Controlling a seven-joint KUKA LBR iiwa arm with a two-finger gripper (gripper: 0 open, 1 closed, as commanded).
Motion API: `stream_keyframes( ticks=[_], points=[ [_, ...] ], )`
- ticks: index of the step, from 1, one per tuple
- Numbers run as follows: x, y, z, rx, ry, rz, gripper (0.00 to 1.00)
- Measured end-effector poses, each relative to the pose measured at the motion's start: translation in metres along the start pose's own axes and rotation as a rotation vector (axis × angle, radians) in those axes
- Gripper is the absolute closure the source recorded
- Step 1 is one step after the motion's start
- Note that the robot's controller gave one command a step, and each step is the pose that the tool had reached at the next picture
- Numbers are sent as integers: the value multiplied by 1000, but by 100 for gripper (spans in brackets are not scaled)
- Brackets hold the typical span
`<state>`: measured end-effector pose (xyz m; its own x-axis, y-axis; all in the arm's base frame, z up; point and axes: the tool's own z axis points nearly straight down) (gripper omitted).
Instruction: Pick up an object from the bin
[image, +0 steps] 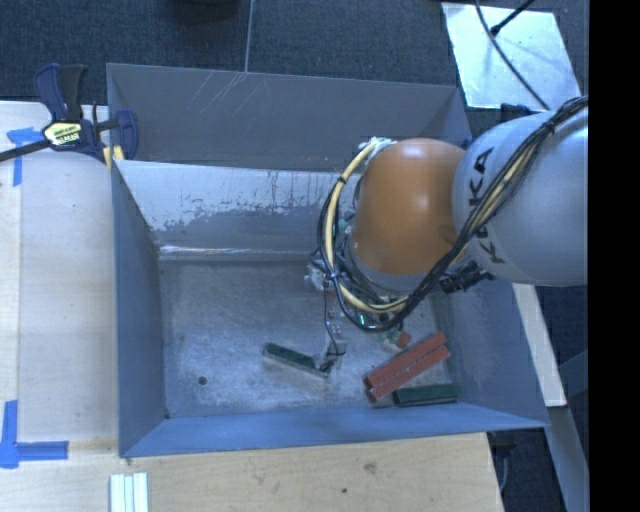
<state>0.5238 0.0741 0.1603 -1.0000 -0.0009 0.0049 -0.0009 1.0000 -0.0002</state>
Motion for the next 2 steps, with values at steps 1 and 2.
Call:
stream_keyframes(
  ticks=[1,2],
  points=[
    [24,-13,94,1,0,-24,0],
    [21,-13,90,-1,-10,-23,100]
  ],
)
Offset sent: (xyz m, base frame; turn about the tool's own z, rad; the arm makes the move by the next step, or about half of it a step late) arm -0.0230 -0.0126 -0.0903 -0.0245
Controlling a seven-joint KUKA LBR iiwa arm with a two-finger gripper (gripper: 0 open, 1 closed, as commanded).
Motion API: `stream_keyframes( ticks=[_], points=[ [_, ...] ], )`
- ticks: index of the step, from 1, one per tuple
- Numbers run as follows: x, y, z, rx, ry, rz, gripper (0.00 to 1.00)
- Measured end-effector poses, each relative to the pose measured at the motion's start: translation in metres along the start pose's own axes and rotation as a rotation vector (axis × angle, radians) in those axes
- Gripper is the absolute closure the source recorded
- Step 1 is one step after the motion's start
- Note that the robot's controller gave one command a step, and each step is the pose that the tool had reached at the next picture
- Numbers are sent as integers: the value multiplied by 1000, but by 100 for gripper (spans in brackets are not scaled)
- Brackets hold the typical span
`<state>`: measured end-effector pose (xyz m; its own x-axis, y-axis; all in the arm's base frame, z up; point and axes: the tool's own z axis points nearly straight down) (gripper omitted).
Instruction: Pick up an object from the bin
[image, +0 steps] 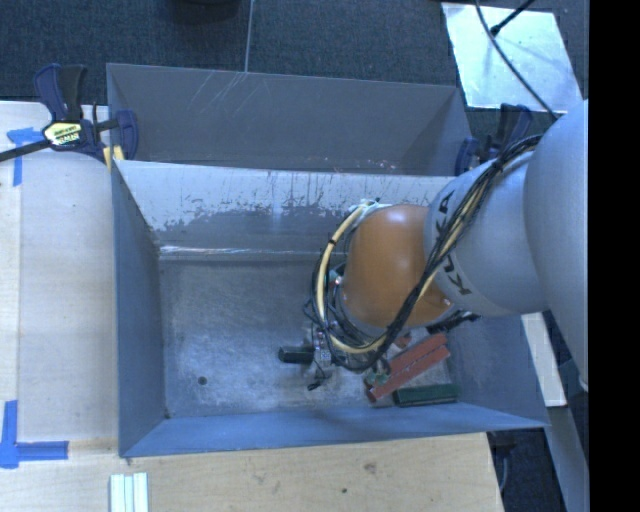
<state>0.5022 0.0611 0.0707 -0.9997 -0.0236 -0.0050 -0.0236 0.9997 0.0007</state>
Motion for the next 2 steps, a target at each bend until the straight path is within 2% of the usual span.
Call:
stream_keyframes(
  ticks=[1,2],
  points=[
    [-12,-35,-92,3,-6,-38,100],
    [-19,-38,-193,1,-7,-34,100]
  ],
)
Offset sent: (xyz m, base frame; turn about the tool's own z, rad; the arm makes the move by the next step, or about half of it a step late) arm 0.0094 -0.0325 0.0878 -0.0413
